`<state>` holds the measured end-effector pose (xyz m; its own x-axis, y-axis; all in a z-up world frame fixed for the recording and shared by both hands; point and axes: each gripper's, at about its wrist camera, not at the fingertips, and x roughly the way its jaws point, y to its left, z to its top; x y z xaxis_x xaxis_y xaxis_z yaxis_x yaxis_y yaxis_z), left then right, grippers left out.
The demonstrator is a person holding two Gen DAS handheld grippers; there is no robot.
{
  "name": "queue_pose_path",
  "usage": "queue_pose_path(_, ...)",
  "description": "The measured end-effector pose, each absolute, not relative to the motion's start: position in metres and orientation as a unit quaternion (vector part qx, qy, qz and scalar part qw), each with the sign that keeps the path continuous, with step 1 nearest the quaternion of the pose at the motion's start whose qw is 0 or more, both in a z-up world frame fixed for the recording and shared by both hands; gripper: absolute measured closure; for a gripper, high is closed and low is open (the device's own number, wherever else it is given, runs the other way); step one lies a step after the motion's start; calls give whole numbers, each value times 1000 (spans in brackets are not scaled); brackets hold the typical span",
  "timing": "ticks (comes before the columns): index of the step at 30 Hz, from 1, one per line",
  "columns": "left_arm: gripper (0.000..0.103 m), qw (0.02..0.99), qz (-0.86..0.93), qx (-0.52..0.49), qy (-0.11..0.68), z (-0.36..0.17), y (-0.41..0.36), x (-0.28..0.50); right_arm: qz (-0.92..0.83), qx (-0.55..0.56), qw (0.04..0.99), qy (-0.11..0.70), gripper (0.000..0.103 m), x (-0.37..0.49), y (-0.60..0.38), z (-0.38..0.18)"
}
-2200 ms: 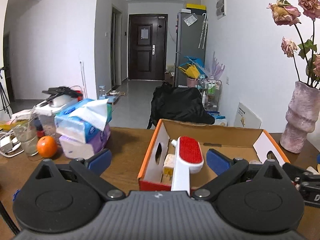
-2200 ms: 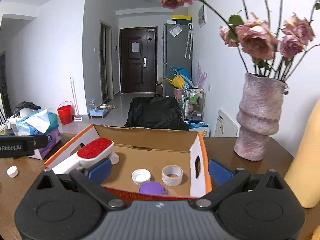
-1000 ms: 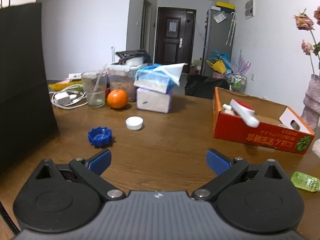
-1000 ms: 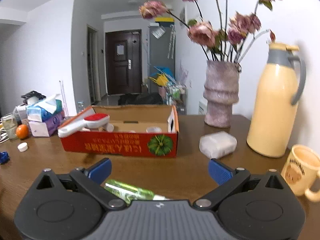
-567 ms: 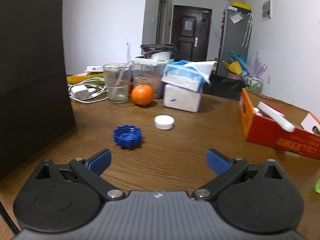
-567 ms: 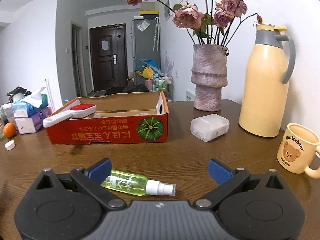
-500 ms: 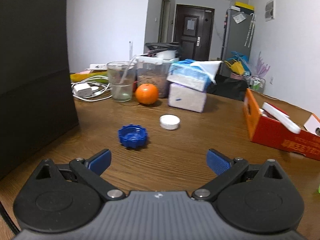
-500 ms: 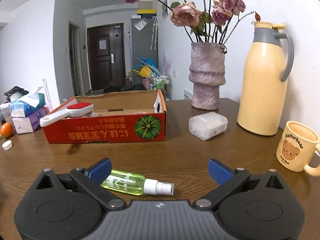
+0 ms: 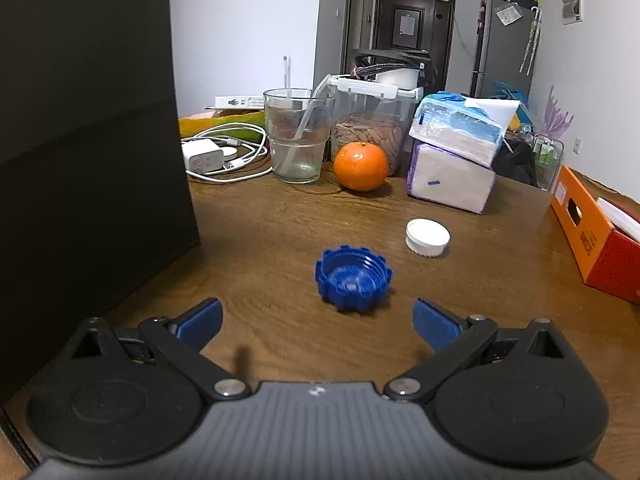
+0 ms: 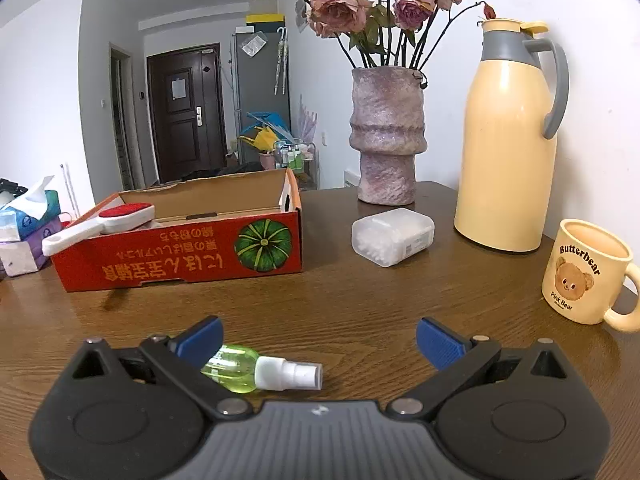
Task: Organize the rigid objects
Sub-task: 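Withdraw both open tools from the box toward the blue cap and green spray bottle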
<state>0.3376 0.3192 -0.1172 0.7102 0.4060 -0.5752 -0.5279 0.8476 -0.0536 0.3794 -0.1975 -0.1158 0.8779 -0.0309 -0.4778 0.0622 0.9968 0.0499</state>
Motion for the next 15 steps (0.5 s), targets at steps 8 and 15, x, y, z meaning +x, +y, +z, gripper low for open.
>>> queue_pose_path(8,6,920,231,-90,302,-125,323,373,-35,25,967,250,0,384,-196,-121)
queue_pose_path(15,56,920,208,-72,324,-131,319,383,-35,33,966,255,0,387,-199,-124)
